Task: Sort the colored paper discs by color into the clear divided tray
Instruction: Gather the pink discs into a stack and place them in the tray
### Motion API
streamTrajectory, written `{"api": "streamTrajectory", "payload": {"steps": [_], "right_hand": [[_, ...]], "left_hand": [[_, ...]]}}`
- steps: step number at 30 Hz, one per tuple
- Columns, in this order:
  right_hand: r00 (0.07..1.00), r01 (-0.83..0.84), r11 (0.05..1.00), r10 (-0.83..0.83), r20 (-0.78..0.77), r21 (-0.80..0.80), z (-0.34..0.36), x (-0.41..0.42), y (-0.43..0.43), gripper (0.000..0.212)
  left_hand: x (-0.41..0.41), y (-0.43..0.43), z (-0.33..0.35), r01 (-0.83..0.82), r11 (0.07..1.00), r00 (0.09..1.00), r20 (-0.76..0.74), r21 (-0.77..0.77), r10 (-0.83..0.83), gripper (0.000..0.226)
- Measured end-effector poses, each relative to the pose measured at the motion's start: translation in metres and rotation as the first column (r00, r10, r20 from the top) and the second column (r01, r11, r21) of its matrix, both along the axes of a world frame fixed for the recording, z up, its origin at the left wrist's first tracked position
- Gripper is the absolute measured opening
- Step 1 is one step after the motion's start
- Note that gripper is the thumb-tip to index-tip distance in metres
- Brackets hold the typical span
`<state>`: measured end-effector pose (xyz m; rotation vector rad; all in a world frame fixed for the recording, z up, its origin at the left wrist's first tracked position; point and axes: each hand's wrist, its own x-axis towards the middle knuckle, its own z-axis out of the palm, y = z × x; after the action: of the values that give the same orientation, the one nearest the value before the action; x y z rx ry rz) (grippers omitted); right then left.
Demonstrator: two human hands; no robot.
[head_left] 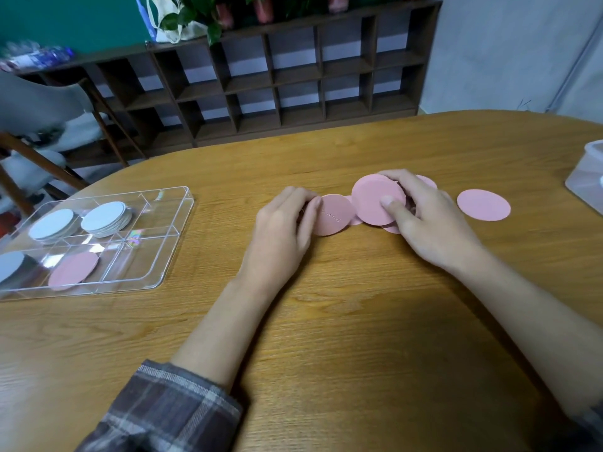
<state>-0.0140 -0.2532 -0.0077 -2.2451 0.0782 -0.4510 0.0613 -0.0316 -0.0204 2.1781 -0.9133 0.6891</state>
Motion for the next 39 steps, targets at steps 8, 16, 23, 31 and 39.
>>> {"api": "streamTrajectory", "payload": {"steps": [8,16,23,31,39], "right_hand": [[0.988,-0.146,0.987,0.143,-0.052,-0.066,0.003,-0.003,0.008,0.047],[0.976,-0.207,0.96,0.19,-0.104,-0.191,0.0,-0.003,0.013,0.052],[0.998,-0.055,0.986,0.048,-0.052,-0.157,0.001,0.002,-0.003,0.038],[0.995,0.097,0.994,-0.099,-0.029,-0.052,0.002,0.003,-0.012,0.032],[0.999,0.03,0.999,-0.03,-0.017,-0.033,0.009,-0.003,0.001,0.031]], "left_hand": [[-0.011,-0.014,-0.004,0.021,0.989,0.954,-0.292,-0.149,-0.064,0.024],[-0.013,-0.017,-0.004,-0.007,0.984,0.925,-0.376,-0.176,-0.061,0.019],[-0.004,-0.014,-0.015,0.131,0.935,0.953,-0.302,0.329,-0.027,0.067],[-0.002,-0.008,-0.011,0.117,0.953,0.947,-0.32,0.28,-0.022,0.055],[-0.005,-0.008,-0.008,0.123,0.97,0.985,-0.144,0.211,-0.094,0.029]]}}
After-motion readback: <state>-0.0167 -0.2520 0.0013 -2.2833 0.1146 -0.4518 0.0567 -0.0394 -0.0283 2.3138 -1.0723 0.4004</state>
